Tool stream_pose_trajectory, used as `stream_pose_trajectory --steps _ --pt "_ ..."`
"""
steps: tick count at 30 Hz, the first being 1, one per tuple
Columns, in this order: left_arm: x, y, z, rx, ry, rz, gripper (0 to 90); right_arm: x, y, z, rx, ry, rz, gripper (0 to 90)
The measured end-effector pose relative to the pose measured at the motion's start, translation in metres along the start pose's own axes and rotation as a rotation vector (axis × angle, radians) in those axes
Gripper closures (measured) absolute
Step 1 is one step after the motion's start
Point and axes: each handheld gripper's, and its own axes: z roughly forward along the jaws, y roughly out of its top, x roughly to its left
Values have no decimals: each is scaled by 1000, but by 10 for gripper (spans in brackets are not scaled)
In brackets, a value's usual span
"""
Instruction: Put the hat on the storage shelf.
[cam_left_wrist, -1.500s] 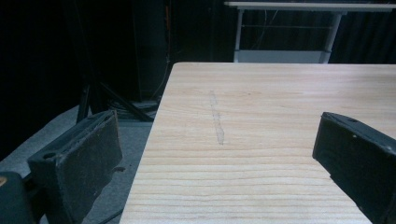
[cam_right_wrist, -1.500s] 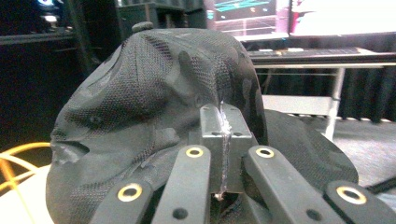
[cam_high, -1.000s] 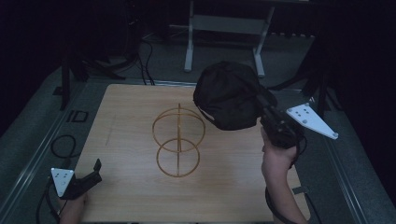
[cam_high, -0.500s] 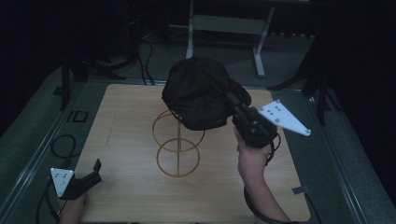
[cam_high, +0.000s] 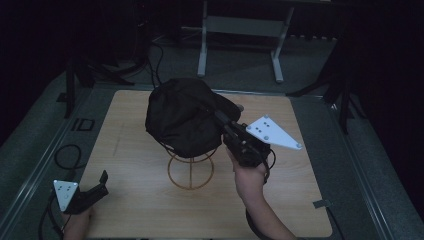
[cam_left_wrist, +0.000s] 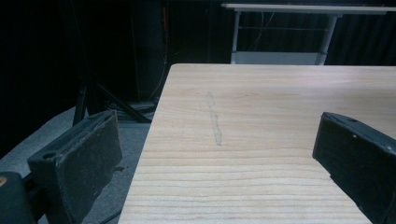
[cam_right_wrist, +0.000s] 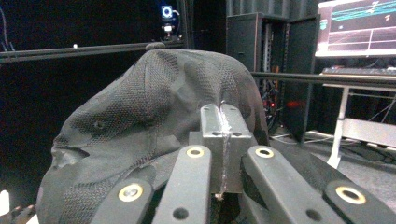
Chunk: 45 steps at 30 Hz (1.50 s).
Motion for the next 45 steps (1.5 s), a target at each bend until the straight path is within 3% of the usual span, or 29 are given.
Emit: stream_pose_trajectory --steps 17,34,38,45 --pt "0 0 0 -2 -3 -1 18 -6 -42 8 121 -12 6 900" --pt "0 0 0 -3 -2 -3 18 -5 -63 9 185 54 35 900" --pt "0 0 0 -3 -4 -3 18 -4 -73 13 235 74 30 900" --pt "0 0 0 -4 -3 -3 18 -5 -83 10 243 86 53 899"
